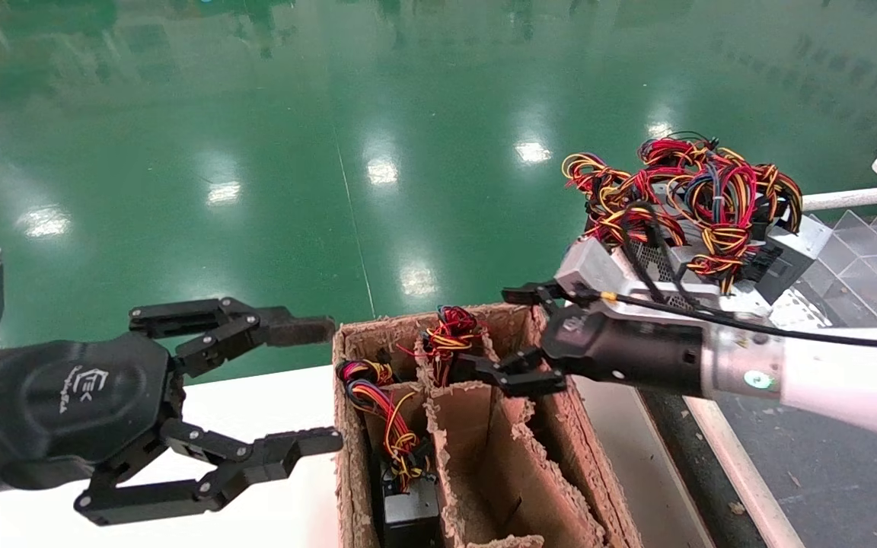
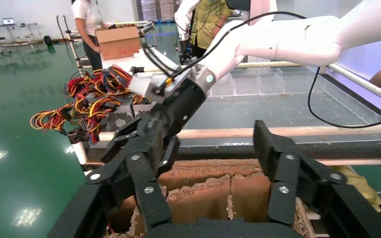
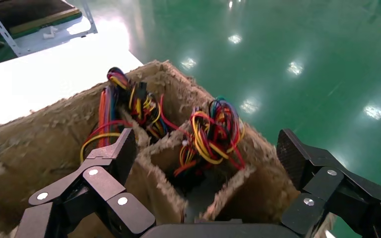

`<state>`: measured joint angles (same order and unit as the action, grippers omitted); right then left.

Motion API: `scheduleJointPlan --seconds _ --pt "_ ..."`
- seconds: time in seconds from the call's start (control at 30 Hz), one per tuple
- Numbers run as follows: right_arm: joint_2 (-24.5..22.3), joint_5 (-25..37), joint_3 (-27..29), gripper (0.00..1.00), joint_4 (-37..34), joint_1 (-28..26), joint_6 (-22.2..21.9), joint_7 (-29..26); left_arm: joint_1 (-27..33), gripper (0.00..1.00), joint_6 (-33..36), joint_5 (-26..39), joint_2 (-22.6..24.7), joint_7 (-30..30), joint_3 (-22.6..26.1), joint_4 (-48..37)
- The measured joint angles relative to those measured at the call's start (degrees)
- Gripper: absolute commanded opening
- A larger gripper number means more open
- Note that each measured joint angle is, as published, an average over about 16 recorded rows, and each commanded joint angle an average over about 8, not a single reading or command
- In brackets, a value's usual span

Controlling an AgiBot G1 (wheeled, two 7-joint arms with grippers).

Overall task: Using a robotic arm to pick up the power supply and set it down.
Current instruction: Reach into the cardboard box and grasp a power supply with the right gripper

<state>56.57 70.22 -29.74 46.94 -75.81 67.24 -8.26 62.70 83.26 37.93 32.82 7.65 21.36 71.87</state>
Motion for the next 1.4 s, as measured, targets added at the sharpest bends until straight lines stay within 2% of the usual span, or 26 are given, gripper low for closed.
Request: scheduleJointPlan --seconds 0.03,0.3,0.57,1.4 --pt "0.76 0.26 -0.15 0.0 -1.22 -0.36 -0.19 0.76 0.0 1.0 0.0 0.0 0.0 0.0 0.0 0.0" --pt "5.42 0.96 -0.53 0.0 -9.94 -2.79 -0.65 6.7 0.0 1.0 0.0 0.0 0.0 0.0 0.0 0.0" --pt "7.83 0.78 -0.51 0.0 -15.98 -4.39 0.51 11.38 0.0 1.0 0.0 0.0 0.0 0.0 0.0 0.0" --pt "9.54 0.2 -0.19 0.0 -24.38 -6.3 3.07 18.08 0.0 1.0 0.0 -0.01 0.0 -0.01 0.01 0.0"
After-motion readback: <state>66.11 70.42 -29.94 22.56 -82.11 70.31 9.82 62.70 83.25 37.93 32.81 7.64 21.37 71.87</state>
